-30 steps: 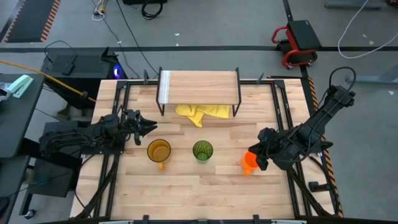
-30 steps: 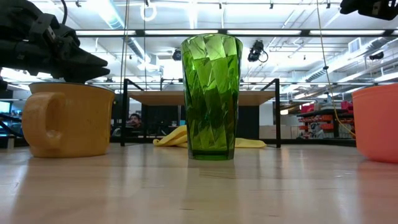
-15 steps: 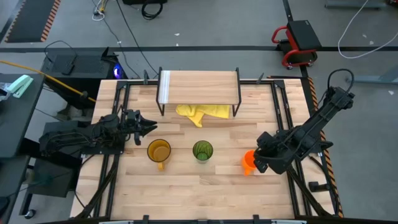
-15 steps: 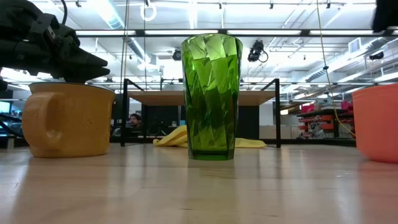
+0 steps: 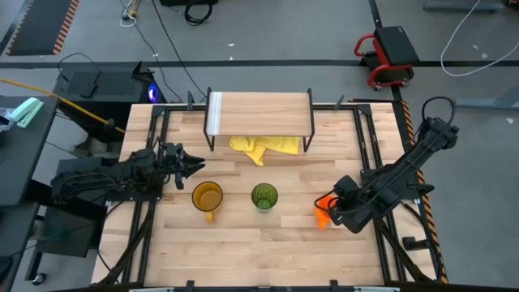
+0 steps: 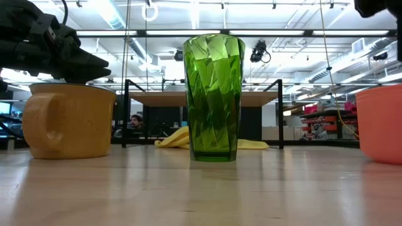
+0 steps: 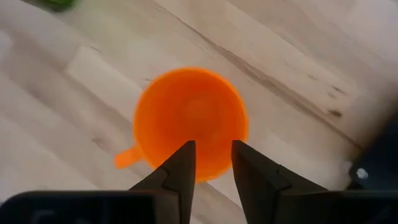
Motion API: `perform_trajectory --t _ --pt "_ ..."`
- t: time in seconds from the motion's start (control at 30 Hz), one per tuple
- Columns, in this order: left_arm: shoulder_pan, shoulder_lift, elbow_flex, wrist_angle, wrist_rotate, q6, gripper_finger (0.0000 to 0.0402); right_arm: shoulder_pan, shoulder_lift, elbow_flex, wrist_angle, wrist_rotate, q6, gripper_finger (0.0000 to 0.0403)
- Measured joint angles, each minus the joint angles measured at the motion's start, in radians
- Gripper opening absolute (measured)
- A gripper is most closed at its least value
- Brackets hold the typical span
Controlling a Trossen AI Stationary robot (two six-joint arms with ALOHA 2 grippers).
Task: Stack small to large cups/mugs on shelf
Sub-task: Put the orange mug on the shelf
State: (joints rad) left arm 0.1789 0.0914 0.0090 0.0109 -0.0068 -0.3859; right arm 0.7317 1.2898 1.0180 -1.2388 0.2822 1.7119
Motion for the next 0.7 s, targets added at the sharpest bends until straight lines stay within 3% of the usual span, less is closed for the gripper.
perform_trajectory --t 0.43,0.7 --pt "0.000 0.000 0.000 -0.001 0.000 0.005 0.0118 -0.062 0.056 0.000 -0.032 -0.015 -0.020 0.0110" --pt "0.000 0.000 0.000 -0.004 -0.001 0.006 0.0123 -0.026 0.093 -0.007 -0.025 -0.017 0.016 0.0110"
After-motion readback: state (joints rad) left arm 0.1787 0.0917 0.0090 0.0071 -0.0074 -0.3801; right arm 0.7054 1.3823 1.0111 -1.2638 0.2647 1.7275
